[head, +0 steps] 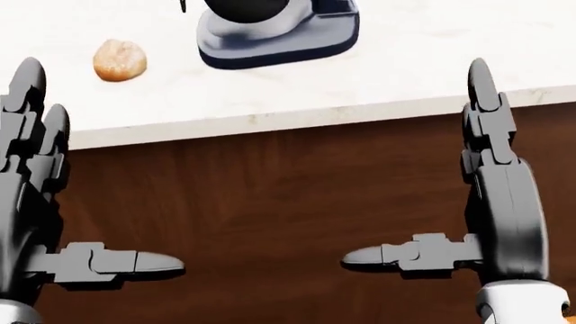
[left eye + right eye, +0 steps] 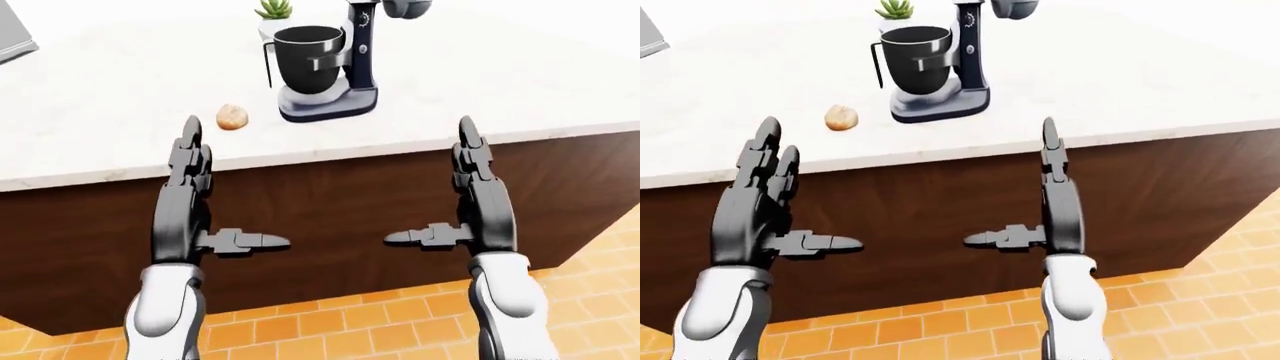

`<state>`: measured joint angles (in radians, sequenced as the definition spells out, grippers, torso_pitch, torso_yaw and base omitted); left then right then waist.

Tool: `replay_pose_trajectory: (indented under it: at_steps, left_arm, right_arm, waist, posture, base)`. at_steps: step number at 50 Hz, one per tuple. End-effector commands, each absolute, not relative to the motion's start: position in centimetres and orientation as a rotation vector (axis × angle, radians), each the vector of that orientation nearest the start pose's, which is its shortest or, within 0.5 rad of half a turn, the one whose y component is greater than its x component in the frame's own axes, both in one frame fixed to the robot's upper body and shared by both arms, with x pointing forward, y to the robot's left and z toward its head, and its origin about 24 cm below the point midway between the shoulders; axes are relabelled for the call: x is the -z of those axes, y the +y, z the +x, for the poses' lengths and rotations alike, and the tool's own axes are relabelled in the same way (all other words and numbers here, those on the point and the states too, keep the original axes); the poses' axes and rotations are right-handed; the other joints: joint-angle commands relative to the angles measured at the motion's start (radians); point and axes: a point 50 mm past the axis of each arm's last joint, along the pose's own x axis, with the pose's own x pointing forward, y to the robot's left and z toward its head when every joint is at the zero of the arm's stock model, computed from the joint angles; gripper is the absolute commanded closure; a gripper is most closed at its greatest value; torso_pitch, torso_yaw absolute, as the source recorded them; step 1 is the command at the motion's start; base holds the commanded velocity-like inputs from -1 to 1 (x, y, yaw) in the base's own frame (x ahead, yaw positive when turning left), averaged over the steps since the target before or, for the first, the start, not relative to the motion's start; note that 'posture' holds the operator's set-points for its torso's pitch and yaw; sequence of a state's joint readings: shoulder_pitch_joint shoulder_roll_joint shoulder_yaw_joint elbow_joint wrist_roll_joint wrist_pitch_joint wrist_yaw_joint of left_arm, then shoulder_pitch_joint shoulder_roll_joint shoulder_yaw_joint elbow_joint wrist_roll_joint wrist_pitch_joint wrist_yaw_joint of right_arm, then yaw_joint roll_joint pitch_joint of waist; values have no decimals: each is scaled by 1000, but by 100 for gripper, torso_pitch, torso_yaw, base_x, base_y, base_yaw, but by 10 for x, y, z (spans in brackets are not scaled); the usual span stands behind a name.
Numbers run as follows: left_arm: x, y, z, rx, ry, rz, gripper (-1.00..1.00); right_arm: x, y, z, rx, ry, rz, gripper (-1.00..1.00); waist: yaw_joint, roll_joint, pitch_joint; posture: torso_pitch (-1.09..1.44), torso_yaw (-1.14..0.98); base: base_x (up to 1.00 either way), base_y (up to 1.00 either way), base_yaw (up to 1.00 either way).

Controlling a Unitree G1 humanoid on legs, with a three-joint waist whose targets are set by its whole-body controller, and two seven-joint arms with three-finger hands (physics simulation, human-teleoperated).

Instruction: Place the bread in the stand mixer bowl.

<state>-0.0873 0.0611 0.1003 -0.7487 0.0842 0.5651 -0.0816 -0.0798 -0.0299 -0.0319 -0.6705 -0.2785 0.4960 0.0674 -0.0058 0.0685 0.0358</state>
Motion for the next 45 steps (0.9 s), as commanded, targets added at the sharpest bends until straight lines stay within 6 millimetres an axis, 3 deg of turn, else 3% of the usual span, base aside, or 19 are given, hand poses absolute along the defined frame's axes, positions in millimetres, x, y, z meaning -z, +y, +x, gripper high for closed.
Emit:
replay_pose_trajectory:
  at_steps: [1, 3, 5, 9, 11, 13, 14, 17, 22, 24, 26, 27, 29, 35, 37, 39, 40, 42, 45]
  left_arm:
    - [-183, 171, 226, -55, -317, 146, -100]
    - [-185, 171, 226, -56, -319, 145, -100]
    - [-188, 171, 227, -55, -319, 145, -100]
    - [-190, 171, 227, -56, -321, 145, -100]
    - [-187, 171, 227, -56, -321, 146, -100]
    - [-185, 170, 226, -55, -322, 146, -100]
    - [-186, 171, 226, -56, -322, 145, -100]
    - [-185, 170, 226, -56, -321, 146, -100]
    - [-189, 172, 226, -60, -321, 146, -100]
    - [-184, 172, 225, -60, -321, 146, -100]
    - [-185, 172, 225, -61, -323, 145, -100]
    - [-187, 172, 225, -61, -323, 146, -100]
    - [-189, 172, 225, -60, -323, 146, -100]
    - [-183, 172, 224, -62, -323, 146, -100]
    - [-184, 173, 224, -63, -323, 146, -100]
    - [-185, 173, 223, -63, -323, 145, -100]
    - [-189, 173, 223, -63, -323, 145, -100]
    - [-184, 173, 223, -64, -323, 146, -100]
    - [-190, 174, 224, -66, -324, 145, -100]
  right_arm:
    - [-175, -161, 233, 102, -301, -268, -100]
    - [-175, -161, 233, 102, -300, -268, -100]
    - [-175, -162, 233, 102, -300, -268, -100]
    - [-175, -161, 233, 102, -299, -268, -100]
    - [-175, -161, 232, 102, -299, -267, -100]
    - [-175, -162, 232, 102, -299, -267, -100]
    - [-175, -162, 232, 103, -299, -266, -100]
    - [-175, -162, 232, 104, -297, -266, -100]
    - [-176, -162, 230, 105, -299, -267, -100]
    - [-176, -162, 230, 105, -300, -268, -100]
    - [-176, -162, 230, 106, -300, -267, -100]
    - [-176, -162, 230, 107, -300, -267, -100]
    - [-176, -162, 230, 106, -301, -268, -100]
    - [-176, -163, 231, 107, -301, -269, -100]
    - [-176, -162, 231, 106, -302, -269, -100]
    - [-176, -163, 231, 107, -301, -269, -100]
    - [-176, -163, 231, 107, -302, -269, -100]
    - [-176, -162, 231, 107, -301, -270, -100]
    - [-175, -162, 232, 106, -300, -269, -100]
  waist:
    - [6, -2, -18]
    - [10, 2, -3]
    - [17, -13, -13]
    - [23, -49, -5]
    - [27, -78, -6]
    - [25, -138, -25]
    - [11, -107, -19]
    - [2, -113, -8]
    - [-1, -68, 3]
    - [-5, -35, 2]
    - [-6, 29, -22]
    - [9, -8, -11]
    - [11, 4, -10]
    - [22, -49, -9]
    - [25, -80, -10]
    - [24, -142, -30]
    - [12, -102, -22]
    - [9, -118, -12]
    - [3, -98, -14]
  posture:
    - [0, 0]
    - [0, 0]
    - [0, 0]
    - [0, 0]
    - [0, 0]
    - [0, 0]
    - [0, 0]
    - [0, 0]
    - [0, 0]
    - [0, 0]
    - [0, 0]
    - [0, 0]
    - [0, 0]
    - [0, 0]
    - [0, 0]
    - [0, 0]
    - [0, 0]
    - [0, 0]
    - [0, 0]
  base:
    - [25, 0, 0]
    - [25, 0, 0]
    - [25, 0, 0]
    - [25, 0, 0]
    - [25, 0, 0]
    - [25, 0, 0]
    - [26, 0, 0]
    - [25, 0, 0]
    - [25, 0, 0]
    - [25, 0, 0]
    - [25, 0, 0]
    - [21, 0, 0]
    - [20, 0, 0]
    - [20, 0, 0]
    - [20, 0, 0]
    - [20, 0, 0]
    - [20, 0, 0]
    - [20, 0, 0]
    - [20, 0, 0]
